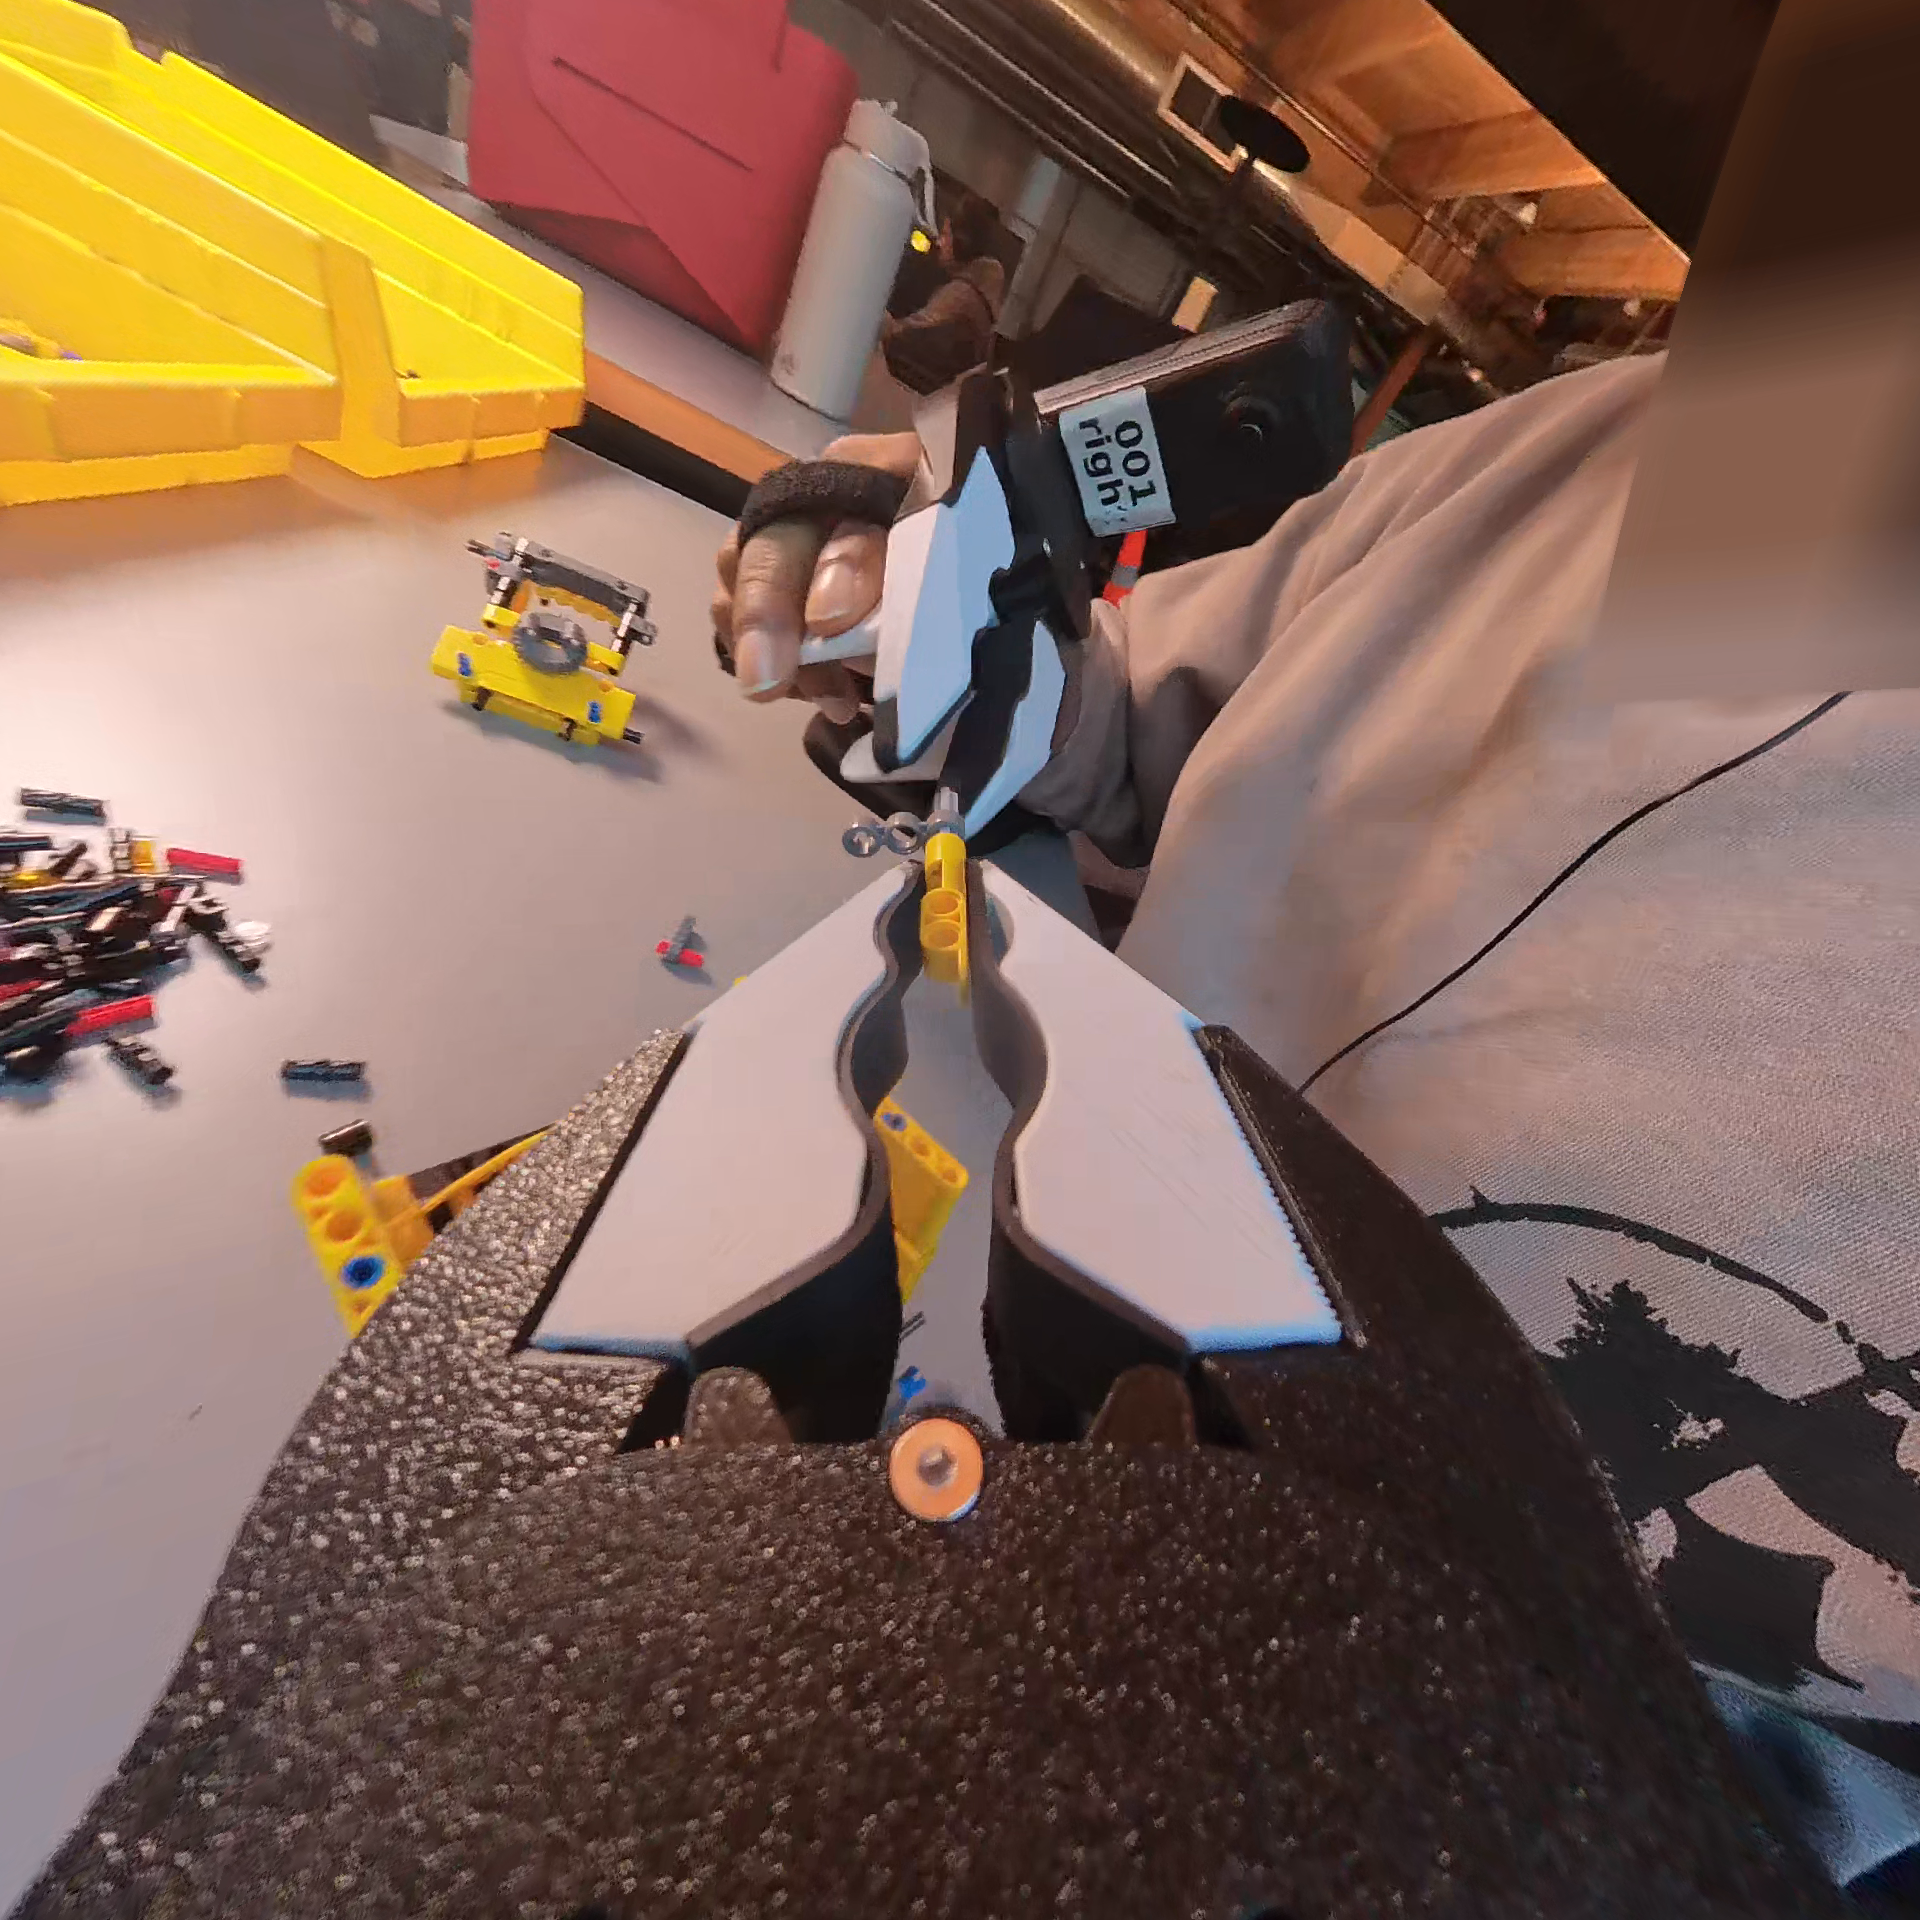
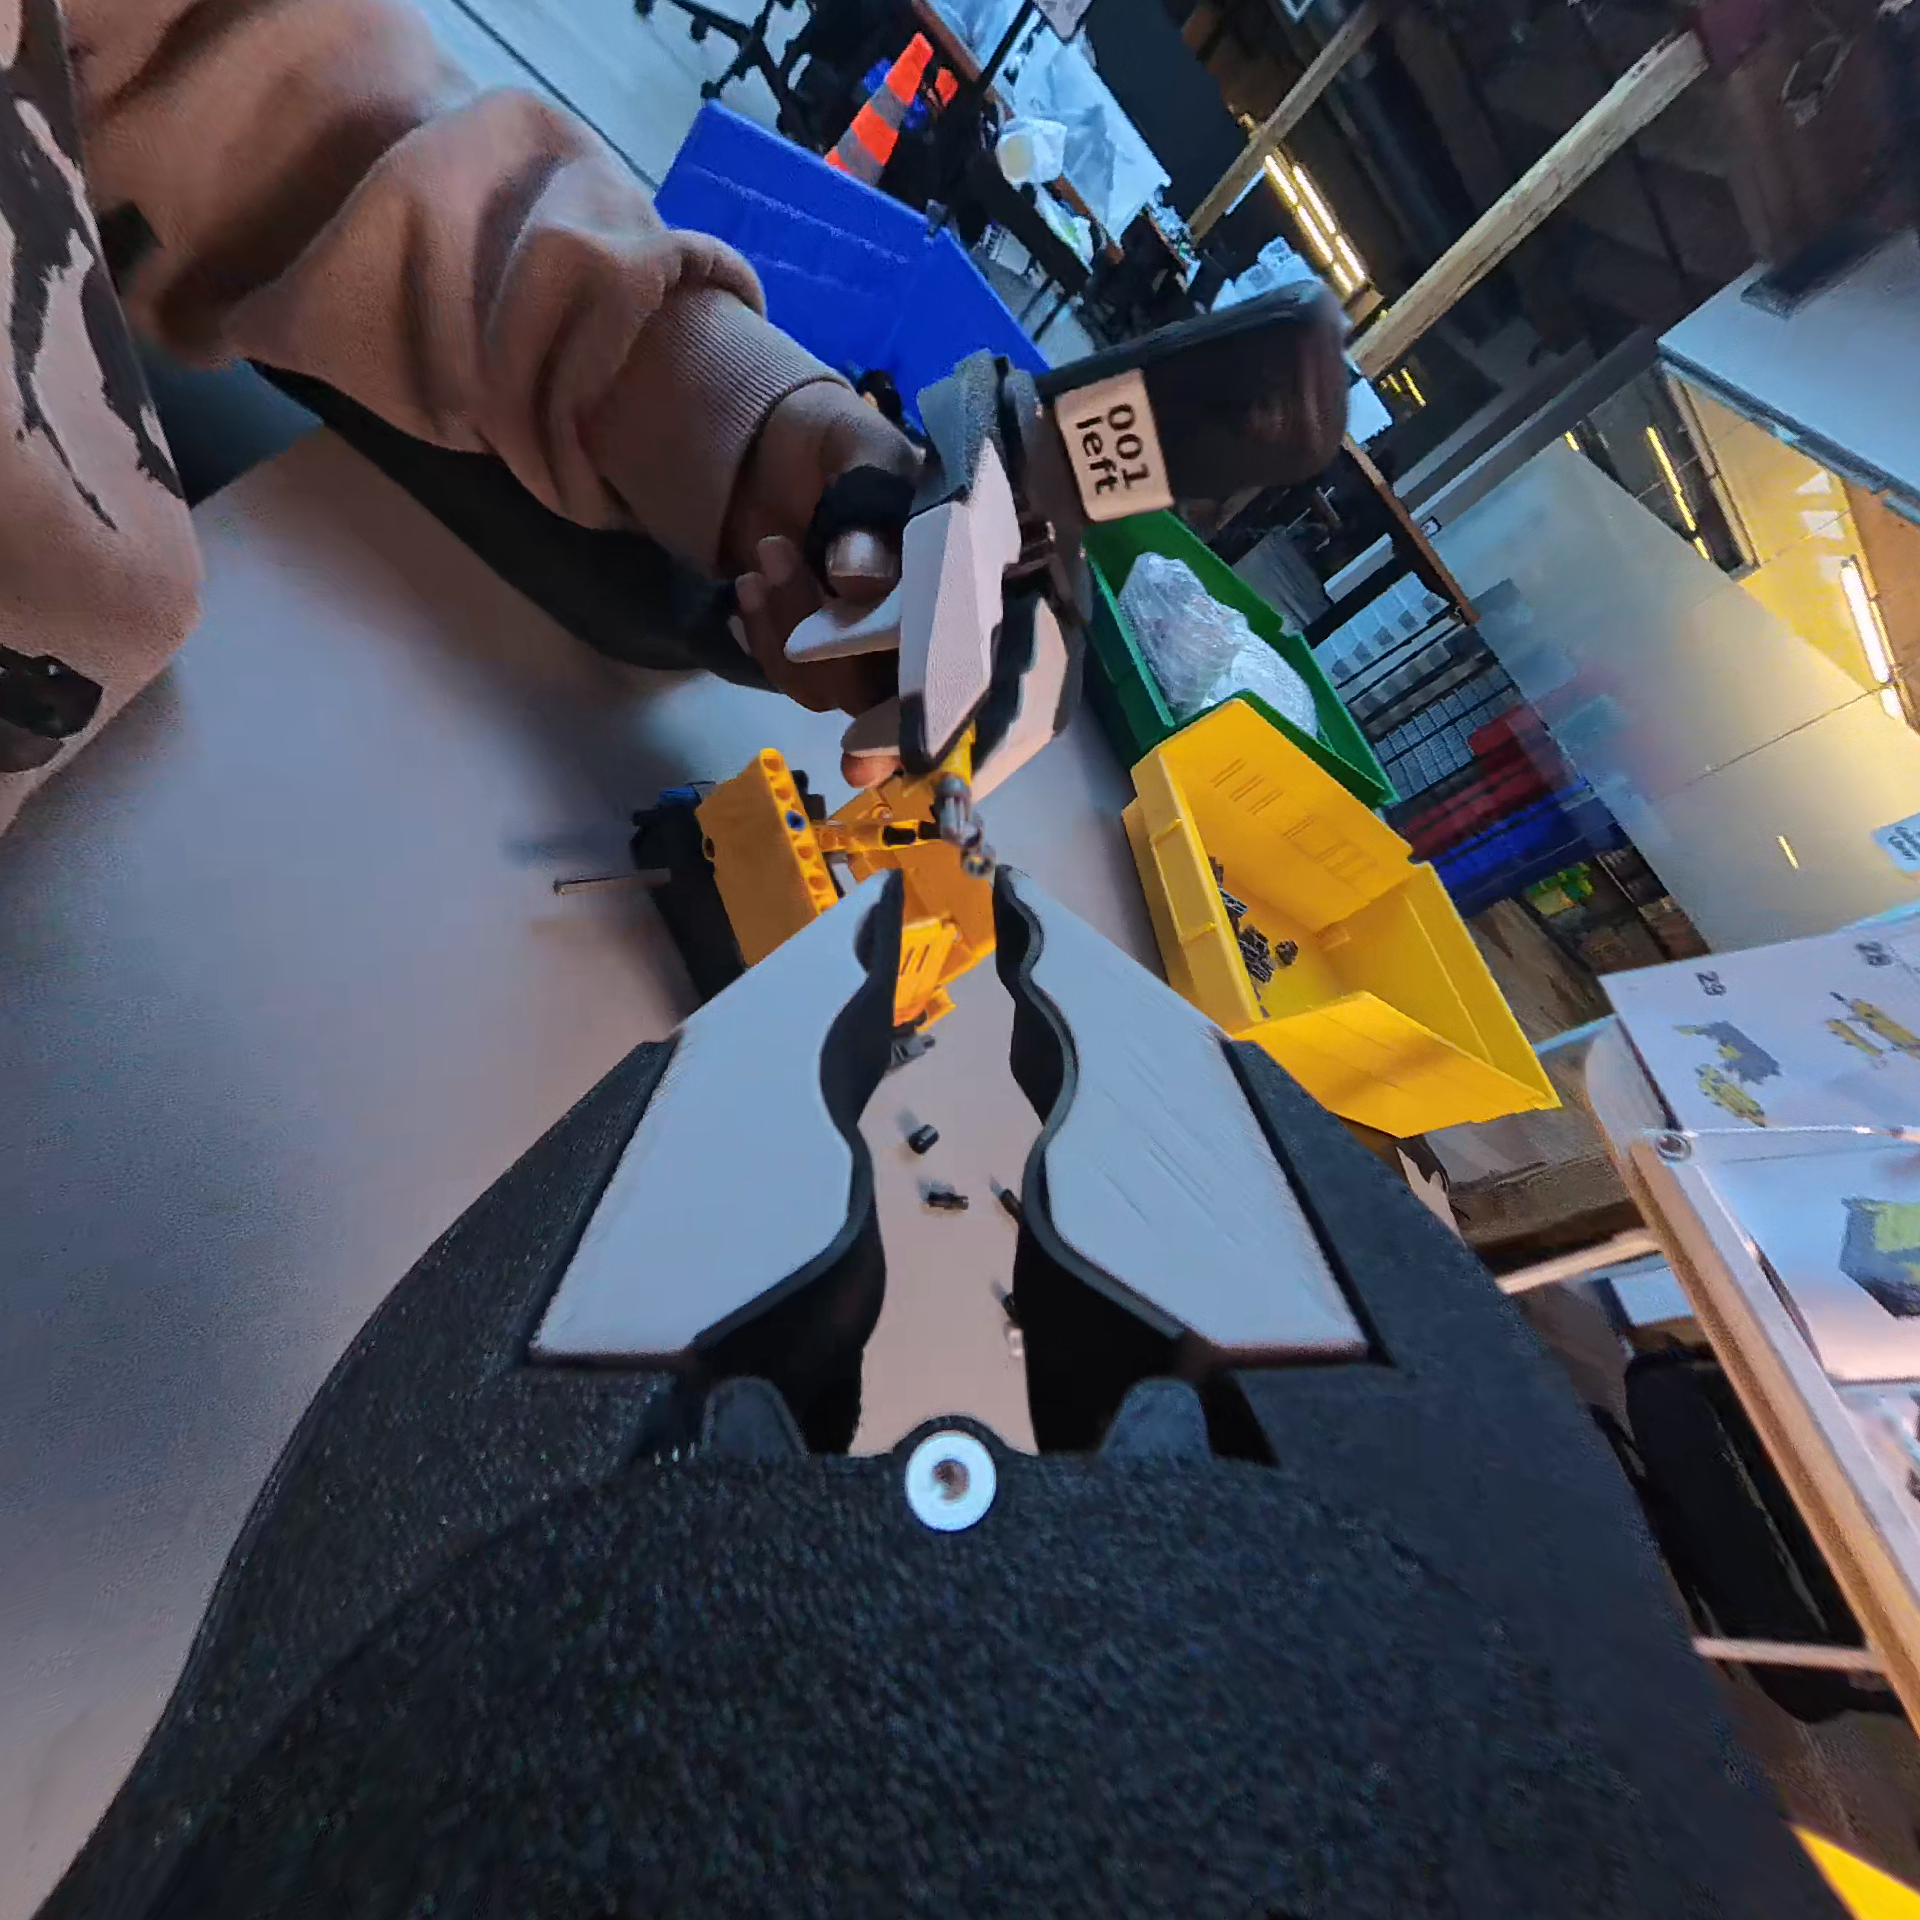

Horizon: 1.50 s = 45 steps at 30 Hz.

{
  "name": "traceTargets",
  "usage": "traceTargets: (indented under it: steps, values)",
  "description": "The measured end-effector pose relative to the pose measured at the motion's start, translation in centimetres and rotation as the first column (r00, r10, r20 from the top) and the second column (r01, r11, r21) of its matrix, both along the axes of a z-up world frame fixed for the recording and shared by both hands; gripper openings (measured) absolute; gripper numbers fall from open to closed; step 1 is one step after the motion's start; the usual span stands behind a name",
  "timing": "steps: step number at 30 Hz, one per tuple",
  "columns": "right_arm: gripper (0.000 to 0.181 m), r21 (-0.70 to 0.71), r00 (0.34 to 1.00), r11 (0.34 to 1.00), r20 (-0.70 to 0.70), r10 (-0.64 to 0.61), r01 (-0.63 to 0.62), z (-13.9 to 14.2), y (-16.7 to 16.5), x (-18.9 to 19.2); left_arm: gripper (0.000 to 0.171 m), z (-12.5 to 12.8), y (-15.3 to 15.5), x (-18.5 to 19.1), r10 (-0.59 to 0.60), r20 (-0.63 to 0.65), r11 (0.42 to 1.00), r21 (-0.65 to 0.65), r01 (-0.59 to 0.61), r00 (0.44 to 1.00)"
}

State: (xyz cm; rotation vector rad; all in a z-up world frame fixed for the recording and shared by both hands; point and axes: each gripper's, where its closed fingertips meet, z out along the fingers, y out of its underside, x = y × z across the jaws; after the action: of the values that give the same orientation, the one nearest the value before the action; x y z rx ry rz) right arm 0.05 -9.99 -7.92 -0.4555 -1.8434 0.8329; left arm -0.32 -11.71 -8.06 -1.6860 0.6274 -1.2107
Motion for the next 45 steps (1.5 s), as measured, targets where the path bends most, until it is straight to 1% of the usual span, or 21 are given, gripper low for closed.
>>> traceTargets:
  steps: [2,4,8,13,15,17,19,21,22,23,24,25,27,28,31,34,36,38,40,43,45]
  values:
    - [0.015,0.033,1.000,0.999,-0.006,0.018,-0.018,-0.2,-0.9,-0.4,0.006,-0.2,-0.2,0.9,-0.033,0.004,0.999,-0.016,0.033,0.999]
    - [0.009,0.083,1.000,0.996,-0.003,0.020,-0.019,-0.5,-1.3,-0.5,0.006,-0.4,-0.2,1.2,-0.042,0.003,0.999,-0.026,0.042,0.999]
    - [0.007,0.125,1.000,0.992,-0.019,-0.001,0.003,-0.5,-1.1,-0.7,0.006,-0.5,0.0,1.0,-0.033,0.018,0.999,-0.042,0.033,0.999]
    - [0.005,0.252,0.999,0.967,-0.032,-0.038,0.045,-1.0,-0.8,-1.0,0.006,-1.1,0.4,0.6,-0.012,0.015,0.997,-0.076,0.013,1.000]
    - [0.005,0.225,0.999,0.973,-0.016,-0.050,0.052,-0.7,-0.7,-1.0,0.006,-0.7,0.5,0.6,-0.005,0.024,0.997,-0.071,0.006,1.000]
    - [0.005,0.223,0.998,0.973,-0.013,-0.061,0.062,-0.7,-0.4,-1.0,0.006,-0.7,0.7,0.6,0.005,-0.004,0.998,-0.055,-0.005,1.000]
    - [0.004,0.191,0.999,0.980,-0.005,-0.053,0.053,-0.4,-0.3,-0.8,0.006,-0.4,0.8,0.8,0.000,-0.004,0.999,-0.048,0.000,1.000]
    - [0.004,0.177,0.998,0.982,0.000,-0.063,0.062,-0.1,0.3,-0.3,0.006,0.0,1.0,0.1,0.030,-0.009,0.999,-0.030,-0.030,1.000]
    - [0.004,0.155,0.997,0.985,0.010,-0.077,0.075,0.2,1.1,0.2,0.006,0.4,1.3,-1.5,0.091,0.012,0.996,-0.018,-0.091,0.996]
    - [0.004,0.111,0.995,0.989,0.005,-0.101,0.100,0.8,2.4,0.7,0.006,1.1,1.5,-3.7,0.157,0.067,0.988,-0.019,-0.156,0.985]
    - [0.004,0.068,0.994,0.992,0.010,-0.108,0.107,1.2,3.2,1.2,0.006,1.4,1.3,-5.0,0.188,0.088,0.982,-0.020,-0.187,0.978]
    - [0.004,0.055,0.994,0.993,0.017,-0.104,0.103,1.0,3.5,1.5,0.006,1.1,1.1,-5.1,0.192,0.065,0.981,-0.008,-0.192,0.979]
    - [0.005,0.050,0.996,0.995,0.025,-0.088,0.087,0.4,3.3,1.1,0.006,1.1,1.3,-3.8,0.165,0.052,0.986,0.014,-0.166,0.985]
    - [0.005,0.020,0.996,0.997,0.036,-0.076,0.075,0.3,3.2,0.9,0.006,1.2,1.4,-3.2,0.148,0.046,0.989,0.019,-0.149,0.988]
    - [0.005,-0.084,0.993,0.990,0.013,-0.116,0.117,1.3,5.4,1.0,0.006,1.1,1.5,-3.1,0.171,-0.019,0.981,0.096,-0.169,0.985]
    - [0.005,-0.267,0.983,0.949,-0.022,-0.182,0.170,2.7,8.6,1.6,0.006,1.0,2.5,-4.6,0.280,0.017,0.953,0.114,-0.280,0.960]
    - [0.005,-0.331,0.970,0.917,-0.024,-0.242,0.220,3.2,10.9,2.1,0.006,0.4,3.4,-5.8,0.374,-0.031,0.919,0.147,-0.366,0.927]
    - [0.005,-0.360,0.957,0.894,-0.017,-0.290,0.265,3.3,12.9,2.6,0.006,0.4,4.0,-6.7,0.447,-0.048,0.883,0.186,-0.432,0.893]
    - [0.005,-0.393,0.939,0.866,-0.018,-0.344,0.309,3.4,14.7,3.1,0.006,0.5,4.2,-7.1,0.480,-0.046,0.864,0.200,-0.462,0.876]
    - [0.005,-0.463,0.931,0.827,-0.010,-0.365,0.319,3.6,15.8,3.5,0.006,0.1,4.4,-7.4,0.513,-0.075,0.846,0.216,-0.488,0.855]
    - [0.006,-0.475,0.921,0.809,0.006,-0.389,0.345,3.4,16.5,3.5,0.006,-0.3,4.6,-7.5,0.526,-0.103,0.838,0.232,-0.494,0.844]
